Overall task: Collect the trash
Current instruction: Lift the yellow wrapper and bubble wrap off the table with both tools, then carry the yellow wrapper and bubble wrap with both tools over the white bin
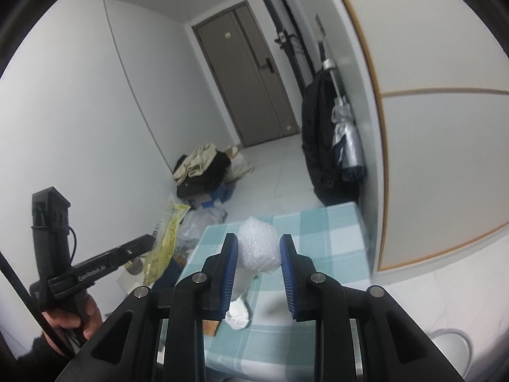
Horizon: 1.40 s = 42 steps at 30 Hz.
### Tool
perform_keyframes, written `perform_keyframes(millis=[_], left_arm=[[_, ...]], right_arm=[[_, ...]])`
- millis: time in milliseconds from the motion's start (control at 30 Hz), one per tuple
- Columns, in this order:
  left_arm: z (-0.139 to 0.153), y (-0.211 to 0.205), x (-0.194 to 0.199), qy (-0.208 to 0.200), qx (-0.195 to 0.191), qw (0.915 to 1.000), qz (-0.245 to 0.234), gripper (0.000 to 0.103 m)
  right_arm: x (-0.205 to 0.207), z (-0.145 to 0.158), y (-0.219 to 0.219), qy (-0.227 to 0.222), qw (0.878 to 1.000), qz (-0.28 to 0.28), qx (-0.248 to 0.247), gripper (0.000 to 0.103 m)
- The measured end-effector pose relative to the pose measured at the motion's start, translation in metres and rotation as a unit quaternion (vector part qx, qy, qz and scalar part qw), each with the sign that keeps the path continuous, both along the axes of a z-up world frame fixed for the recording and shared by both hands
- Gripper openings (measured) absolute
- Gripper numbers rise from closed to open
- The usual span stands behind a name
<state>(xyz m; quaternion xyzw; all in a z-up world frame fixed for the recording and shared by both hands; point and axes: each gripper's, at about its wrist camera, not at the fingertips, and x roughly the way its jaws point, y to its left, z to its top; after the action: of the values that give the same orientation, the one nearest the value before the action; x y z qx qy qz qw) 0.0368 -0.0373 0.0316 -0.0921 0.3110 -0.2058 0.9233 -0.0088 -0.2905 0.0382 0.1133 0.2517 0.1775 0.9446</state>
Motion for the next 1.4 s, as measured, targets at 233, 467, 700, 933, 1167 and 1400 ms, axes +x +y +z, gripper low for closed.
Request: perform_keyframes(millis=[233, 467, 700, 933, 1167, 1400], left_arm=[[0.015, -0.040, -0.004, -0.015, 0.000, 0.9991, -0.039, 0.001], [0.027, -0.094, -0.003, -0.018, -0.008, 0.9952, -0.096, 0.001], [0.029, -0.159, -0.002, -0.009, -0.011, 0.9857, -0.168, 0.001], [0.017, -0.231, 0.000, 0.020, -0.021, 0.9667, -0.254, 0.001], [-0.017, -0.302, 0.009, 0.086, -0.008, 0.9352, -0.344, 0.001], [-0.051, -0.339, 0.011, 0.137, 0.015, 0.9111, -0.388, 0.001]], right_arm=[[-0.024, 0.021, -0.043, -0.023, 0.999, -0.030, 0.010, 0.026], [-0.051, 0.035, -0.101, -0.037, 0.996, -0.083, 0.015, 0.026], [-0.072, 0.033, -0.162, -0.023, 0.989, -0.144, 0.008, 0.026], [-0.087, 0.005, -0.233, 0.020, 0.975, -0.219, 0.006, 0.026], [-0.089, -0.051, -0.290, 0.088, 0.957, -0.274, 0.019, 0.026], [-0.075, -0.128, -0.324, 0.176, 0.935, -0.307, 0.038, 0.026]])
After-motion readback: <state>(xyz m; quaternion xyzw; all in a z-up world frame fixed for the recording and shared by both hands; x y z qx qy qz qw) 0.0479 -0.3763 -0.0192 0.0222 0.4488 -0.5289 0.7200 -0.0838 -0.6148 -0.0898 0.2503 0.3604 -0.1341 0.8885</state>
